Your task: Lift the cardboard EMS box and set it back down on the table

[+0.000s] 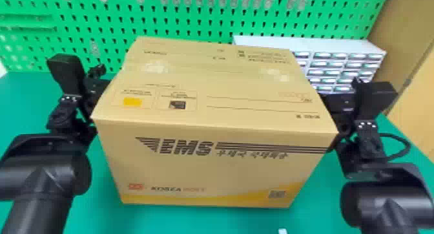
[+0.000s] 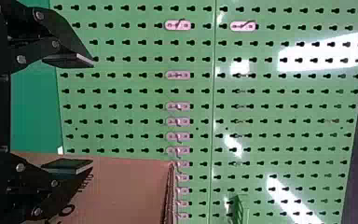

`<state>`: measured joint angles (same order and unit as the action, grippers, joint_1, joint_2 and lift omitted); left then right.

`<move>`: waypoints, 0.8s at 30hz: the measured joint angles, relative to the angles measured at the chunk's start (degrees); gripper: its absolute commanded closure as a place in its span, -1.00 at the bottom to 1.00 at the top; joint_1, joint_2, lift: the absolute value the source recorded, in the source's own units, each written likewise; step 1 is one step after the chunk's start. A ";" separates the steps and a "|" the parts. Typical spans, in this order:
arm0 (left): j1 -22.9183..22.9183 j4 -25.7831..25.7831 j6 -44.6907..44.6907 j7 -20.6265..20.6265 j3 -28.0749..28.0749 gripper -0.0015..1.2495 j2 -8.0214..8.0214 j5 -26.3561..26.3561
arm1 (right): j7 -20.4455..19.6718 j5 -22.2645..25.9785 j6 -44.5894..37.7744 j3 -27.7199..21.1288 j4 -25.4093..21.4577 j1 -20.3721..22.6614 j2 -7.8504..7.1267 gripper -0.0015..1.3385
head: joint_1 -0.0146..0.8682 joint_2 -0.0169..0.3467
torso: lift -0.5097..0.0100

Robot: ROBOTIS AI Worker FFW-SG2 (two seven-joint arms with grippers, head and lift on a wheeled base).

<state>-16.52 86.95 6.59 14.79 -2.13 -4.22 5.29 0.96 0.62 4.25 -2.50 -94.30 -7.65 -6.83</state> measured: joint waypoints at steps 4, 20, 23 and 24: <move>0.00 0.00 0.00 0.00 0.00 -0.22 0.00 -0.02 | 0.00 -0.06 -0.15 -0.01 0.00 0.00 0.03 -0.96 | 0.57 -0.98 | 0.62; 0.17 0.03 0.00 0.00 0.03 -0.22 0.00 -0.21 | 0.00 -0.19 -0.57 -0.39 -0.01 0.34 0.16 -0.96 | 0.57 -0.98 | 0.62; 0.15 0.03 0.00 0.00 0.11 -0.22 0.01 -0.25 | 0.00 -0.25 -0.69 -0.39 -0.01 0.31 0.16 -0.96 | 0.57 -0.98 | 0.62; 0.13 0.03 0.00 0.00 0.15 -0.22 0.01 -0.27 | 0.00 -0.25 -0.73 -0.40 -0.01 0.29 0.15 -0.96 | 0.57 -0.98 | 0.62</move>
<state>-16.39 86.98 6.59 14.79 -1.99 -4.21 5.03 0.96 0.37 3.52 -2.90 -94.31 -7.36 -6.68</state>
